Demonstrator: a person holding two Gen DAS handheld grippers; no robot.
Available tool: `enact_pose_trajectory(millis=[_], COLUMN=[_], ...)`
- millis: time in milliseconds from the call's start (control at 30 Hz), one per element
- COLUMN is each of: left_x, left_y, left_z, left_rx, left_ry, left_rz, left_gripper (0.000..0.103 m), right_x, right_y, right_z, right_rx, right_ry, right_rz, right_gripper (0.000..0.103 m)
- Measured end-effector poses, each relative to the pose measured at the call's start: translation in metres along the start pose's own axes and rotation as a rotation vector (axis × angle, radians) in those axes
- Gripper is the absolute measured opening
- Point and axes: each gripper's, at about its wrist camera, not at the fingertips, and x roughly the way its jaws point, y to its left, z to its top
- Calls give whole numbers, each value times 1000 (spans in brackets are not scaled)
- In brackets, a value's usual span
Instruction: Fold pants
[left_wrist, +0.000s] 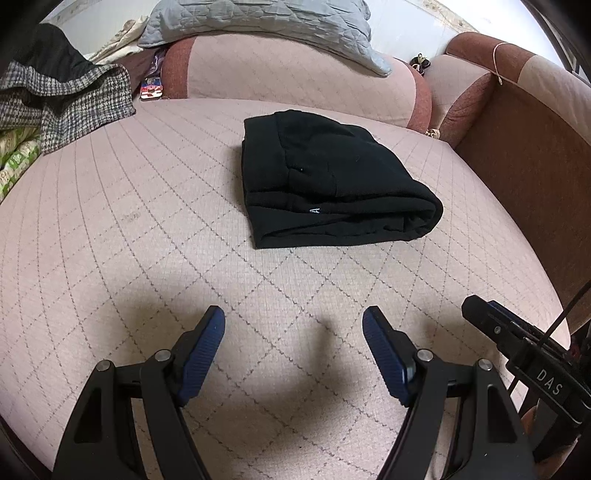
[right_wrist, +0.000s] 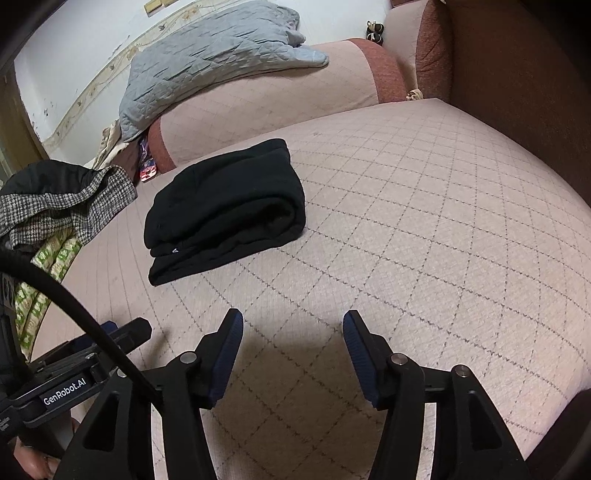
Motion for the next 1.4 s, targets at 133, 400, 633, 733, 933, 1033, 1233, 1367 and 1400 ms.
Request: enact_pose_trajectory(millis=[133,400,633,733,933,1033,1233,1367,1400], left_x=[0,-2,-1,0,3,4,8,11,11], left_y=[-2,-5,-7,-8,-8,-8,-8,-8,-8], left_z=[0,-1,-3,-3,-4,-5,-7,-8,-8], left_rx=[15,34,42,46,48,51,49,47,50], left_ry=[-4,-15,-10,-6,4,4,23,36,36], left_rz=[9,29,31,32,36,41,53,53,55], left_gripper=[76,77,77,78,78,78,78,78,79], right_x=[-1,1,4,5,8,9,11,12,12], right_y=[2,6,2,2,-1,-3,-3,-2,-2], right_z=[-1,-3,-2,-2,-3,-3,-3,-3,-3], right_rx=[-15,-46,-43,-43,-38,-33,-32,-36,-37], right_ry=[-3,0,9,13,24,25,33,36,36], right_rz=[0,-14,-19,-23,-38,-44,-50,-52,-53], right_gripper=[62,65,68,68,70,71,71,72,72])
